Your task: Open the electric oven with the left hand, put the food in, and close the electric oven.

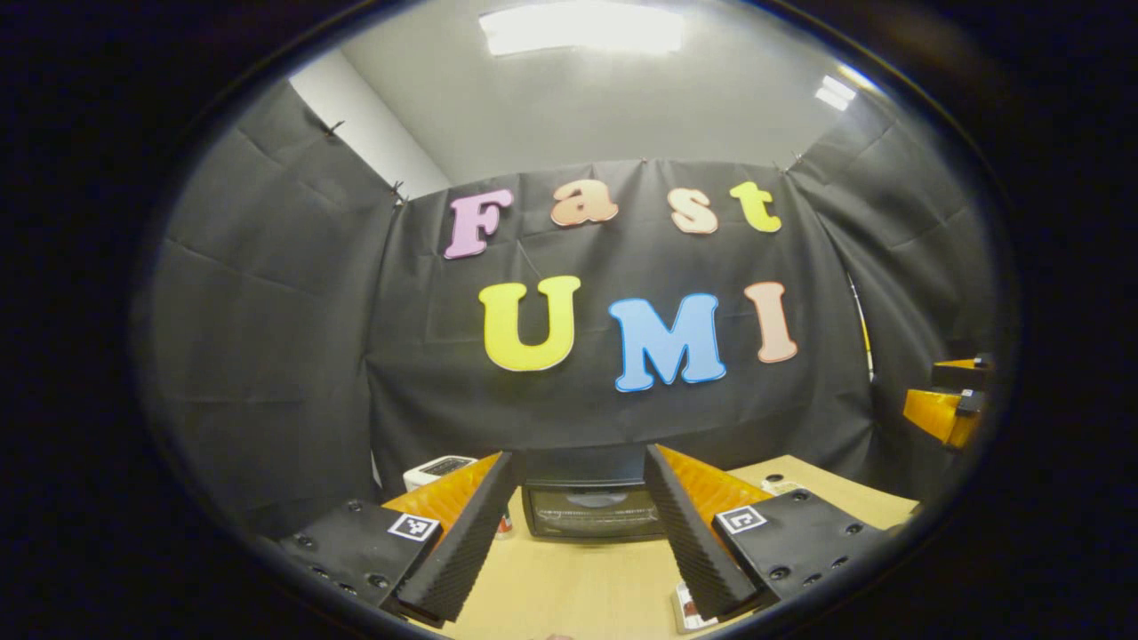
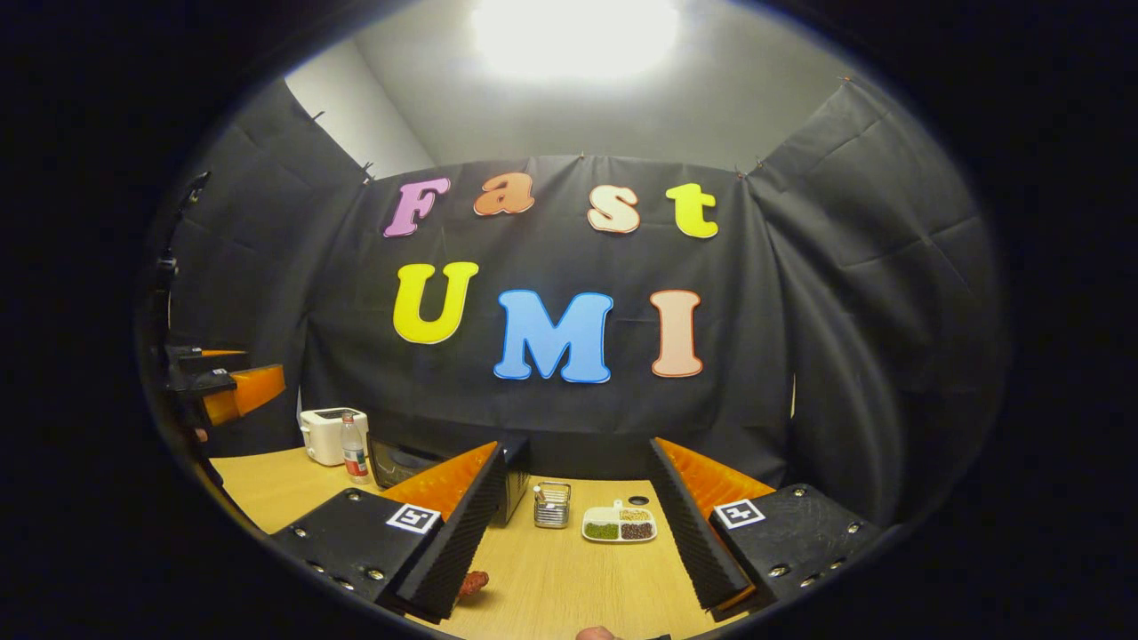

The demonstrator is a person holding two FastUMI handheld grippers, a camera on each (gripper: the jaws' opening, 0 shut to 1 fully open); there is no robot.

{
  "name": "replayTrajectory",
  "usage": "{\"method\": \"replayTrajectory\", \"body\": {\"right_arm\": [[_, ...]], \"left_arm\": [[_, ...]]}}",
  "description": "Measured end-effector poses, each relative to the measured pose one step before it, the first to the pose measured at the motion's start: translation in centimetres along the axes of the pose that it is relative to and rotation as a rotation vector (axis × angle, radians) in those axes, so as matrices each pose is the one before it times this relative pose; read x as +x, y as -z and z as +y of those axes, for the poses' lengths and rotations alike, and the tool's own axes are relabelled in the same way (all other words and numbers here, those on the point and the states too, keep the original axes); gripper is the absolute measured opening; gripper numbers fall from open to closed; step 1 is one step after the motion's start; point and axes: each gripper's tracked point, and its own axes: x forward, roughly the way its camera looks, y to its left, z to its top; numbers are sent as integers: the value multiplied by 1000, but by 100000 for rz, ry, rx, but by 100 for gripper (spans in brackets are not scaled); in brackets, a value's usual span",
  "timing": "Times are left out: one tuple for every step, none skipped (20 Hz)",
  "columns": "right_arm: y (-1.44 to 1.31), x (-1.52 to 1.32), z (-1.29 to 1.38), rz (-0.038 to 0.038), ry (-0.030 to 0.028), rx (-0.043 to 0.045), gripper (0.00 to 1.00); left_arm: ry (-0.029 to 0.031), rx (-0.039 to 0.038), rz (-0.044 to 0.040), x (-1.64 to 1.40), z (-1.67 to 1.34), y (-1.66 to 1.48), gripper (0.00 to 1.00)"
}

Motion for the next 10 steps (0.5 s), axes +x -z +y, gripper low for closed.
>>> {"method": "replayTrajectory", "body": {"right_arm": [[-218, -61, 95, -773, -753, 455, 96], [19, 70, 48, -460, -575, 233, 96], [151, 96, -116, 228, 42, -202, 96], [306, 117, -133, 707, 333, -300, 96], [160, 177, -66, 675, 272, 218, 96], [54, 183, 71, 312, 424, 519, 96], [-24, 205, -9, -7, 893, 488, 96], [-36, 285, -133, -199, 1265, 133, 96], [0, 428, -194, -8, 1891, -142, 96], [105, 308, -106, 454, 1910, 101, 96]], "left_arm": [[150, -545, -155, 530, -228, 117, 100], [205, -955, 263, 524, -239, 256, 97], [235, -1105, 128, 760, -169, 87, 97], [249, -613, 166, 788, -225, 91, 97], [244, -26, 217, 846, 48, 283, 100], [470, 515, 99, 908, 88, 204, 97], [752, 548, 133, 1085, -84, 482, 100], [698, 330, -77, 1147, 53, 431, 100], [698, -24, 250, 1146, 63, 393, 100], [664, -163, 1006, 1287, 180, 585, 100]]}}
